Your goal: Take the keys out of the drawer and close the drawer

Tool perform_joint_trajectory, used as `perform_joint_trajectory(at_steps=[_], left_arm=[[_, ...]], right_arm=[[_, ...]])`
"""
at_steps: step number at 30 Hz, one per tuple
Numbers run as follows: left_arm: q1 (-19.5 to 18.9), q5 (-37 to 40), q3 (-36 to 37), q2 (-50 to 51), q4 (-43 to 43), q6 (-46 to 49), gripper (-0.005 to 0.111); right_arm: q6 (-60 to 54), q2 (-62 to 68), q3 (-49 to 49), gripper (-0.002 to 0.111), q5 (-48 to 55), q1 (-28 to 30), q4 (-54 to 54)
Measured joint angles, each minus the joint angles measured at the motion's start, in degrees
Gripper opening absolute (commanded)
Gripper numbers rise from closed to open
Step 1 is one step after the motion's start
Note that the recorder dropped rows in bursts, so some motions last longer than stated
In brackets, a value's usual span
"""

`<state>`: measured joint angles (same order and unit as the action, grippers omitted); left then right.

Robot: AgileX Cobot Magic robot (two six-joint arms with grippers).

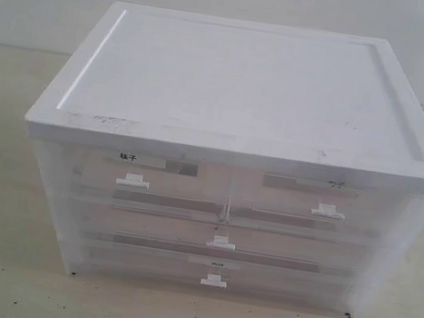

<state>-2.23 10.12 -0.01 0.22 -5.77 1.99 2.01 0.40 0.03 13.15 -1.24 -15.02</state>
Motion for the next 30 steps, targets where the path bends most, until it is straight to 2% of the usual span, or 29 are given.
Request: perform_joint_trajectory(at_steps=[6, 10, 14, 18, 21, 24, 27, 30], left_arm=[[0.0, -9.4, 0.0, 0.0, 1.7, -2.9, 0.005], [0.0, -16.5, 0.0, 0.0, 1.8, -7.6, 0.005], [0.0, -25.3, 0.0, -0.1, 1.8, -16.5, 0.005], [0.0, -28.8, 0.0, -0.1, -0.6, -30.9, 0.005], [0.0, -31.9, 0.0, -0.1, -10.1, -42.8, 0.004], [0.0, -39.1, -1.2, 2.8, -28.0, -54.9, 0.004], [0.0, -50.6, -4.5, 8.8, -44.7, -64.3, 0.004], [0.0, -60.6, -6.6, 15.8, -57.0, -66.7, 0.004]], right_arm=[[0.4, 0.0, 0.0, 0.000, -11.5, 0.0, -0.2], [6.1, -0.1, 0.0, 0.000, -19.3, 0.0, 0.1], [13.0, -0.1, 0.0, 0.000, -30.1, 0.0, 1.0], [24.5, -0.1, 0.0, 0.000, -38.4, 0.0, 1.7], [33.5, -0.1, 0.0, 0.000, -42.5, 0.0, 0.2], [41.8, 0.2, -1.9, 0.000, -43.6, 0.0, -5.2], [53.6, 3.3, -5.5, 0.000, -44.4, 0.0, -17.8], [66.7, 8.6, -8.9, 0.000, -46.2, 0.0, -35.6]])
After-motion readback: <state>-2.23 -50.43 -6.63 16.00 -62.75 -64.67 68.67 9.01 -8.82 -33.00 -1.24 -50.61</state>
